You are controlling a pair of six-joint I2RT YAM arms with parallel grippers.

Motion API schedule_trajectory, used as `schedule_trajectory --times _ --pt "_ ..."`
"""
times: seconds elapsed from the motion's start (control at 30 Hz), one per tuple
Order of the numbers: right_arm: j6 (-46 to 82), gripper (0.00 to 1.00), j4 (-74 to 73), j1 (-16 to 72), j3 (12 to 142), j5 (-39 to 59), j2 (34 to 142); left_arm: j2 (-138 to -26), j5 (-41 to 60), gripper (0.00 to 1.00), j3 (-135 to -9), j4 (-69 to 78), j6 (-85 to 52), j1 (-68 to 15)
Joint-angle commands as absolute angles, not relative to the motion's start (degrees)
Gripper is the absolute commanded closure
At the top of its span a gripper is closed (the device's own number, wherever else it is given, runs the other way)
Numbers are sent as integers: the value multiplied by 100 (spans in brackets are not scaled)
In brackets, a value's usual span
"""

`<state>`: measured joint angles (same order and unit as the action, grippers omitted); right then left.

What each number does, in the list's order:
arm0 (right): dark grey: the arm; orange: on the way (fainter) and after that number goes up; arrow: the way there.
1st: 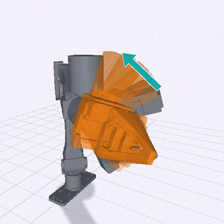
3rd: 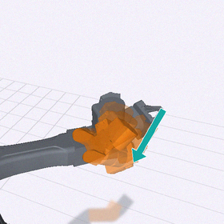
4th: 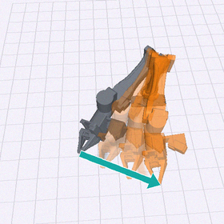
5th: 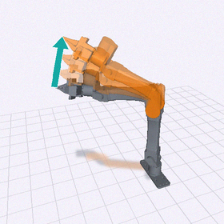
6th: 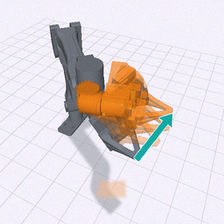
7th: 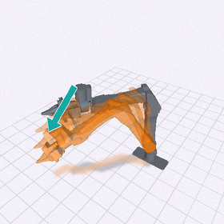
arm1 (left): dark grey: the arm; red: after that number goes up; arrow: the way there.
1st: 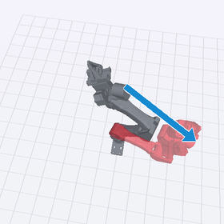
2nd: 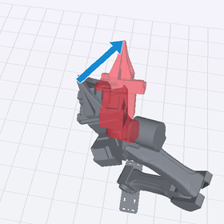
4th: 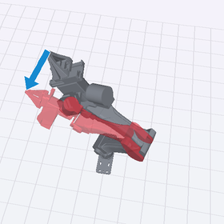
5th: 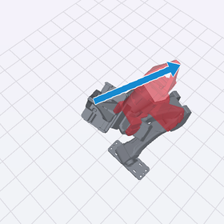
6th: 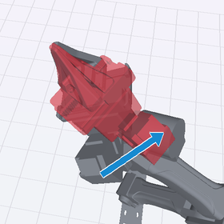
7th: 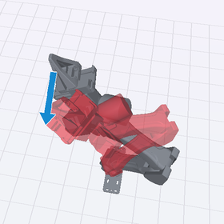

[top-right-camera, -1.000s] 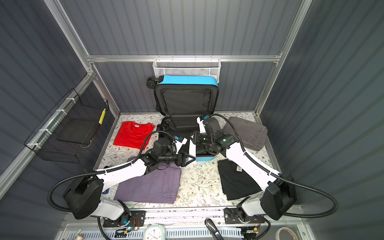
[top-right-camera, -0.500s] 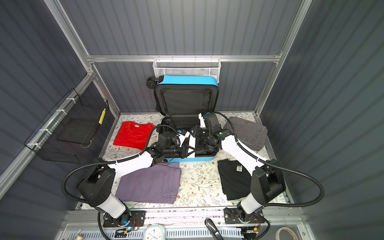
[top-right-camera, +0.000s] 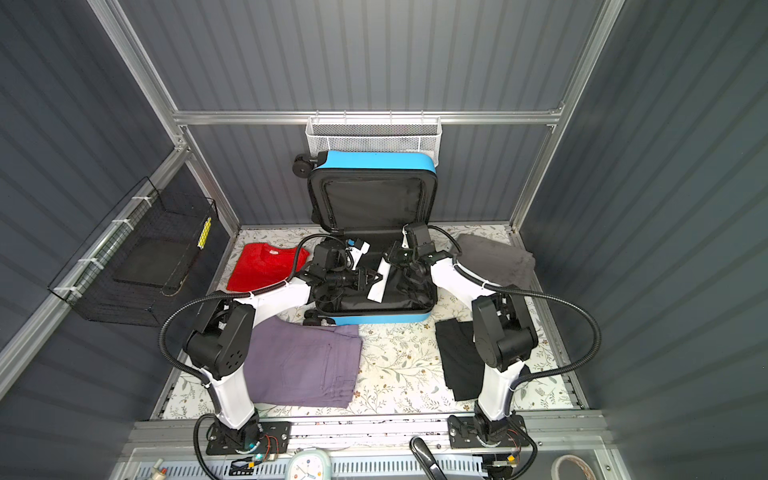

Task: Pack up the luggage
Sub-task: 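Carry the tube into the suitcase and lower it with the right gripper, then open the right gripper and withdraw it from the suitcase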

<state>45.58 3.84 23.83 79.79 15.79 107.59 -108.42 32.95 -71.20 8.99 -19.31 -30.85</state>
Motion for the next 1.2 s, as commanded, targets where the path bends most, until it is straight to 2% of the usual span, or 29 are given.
schedule_trajectory --times 0.0,0.17,0.3,0.47,0.67,0.87,1.17 --pt "4836 75 104 2359 8349 1446 11035 -11104 3572 68 -7424 580 -1725 -3039" --pt "4799 74 317 2347 8697 1274 11522 -11390 3571 64 -7635 508 -1740 -2941" --pt "4743 72 459 2347 8930 1291 11829 -11477 3448 49 -7699 482 -1767 -2874" --pt "4575 68 728 2342 9175 1273 12120 -11448 3265 35 -7738 444 -1772 -2839" --pt "4561 62 826 2340 9267 1337 12369 -11335 2946 28 -7753 363 -1775 -2812" --pt "4504 44 858 2347 9246 1342 12299 -11177 2721 23 -7727 318 -1785 -2795" --pt "4303 39 938 2347 8921 1400 11730 -10928 2697 20 -7594 203 -1717 -2794"
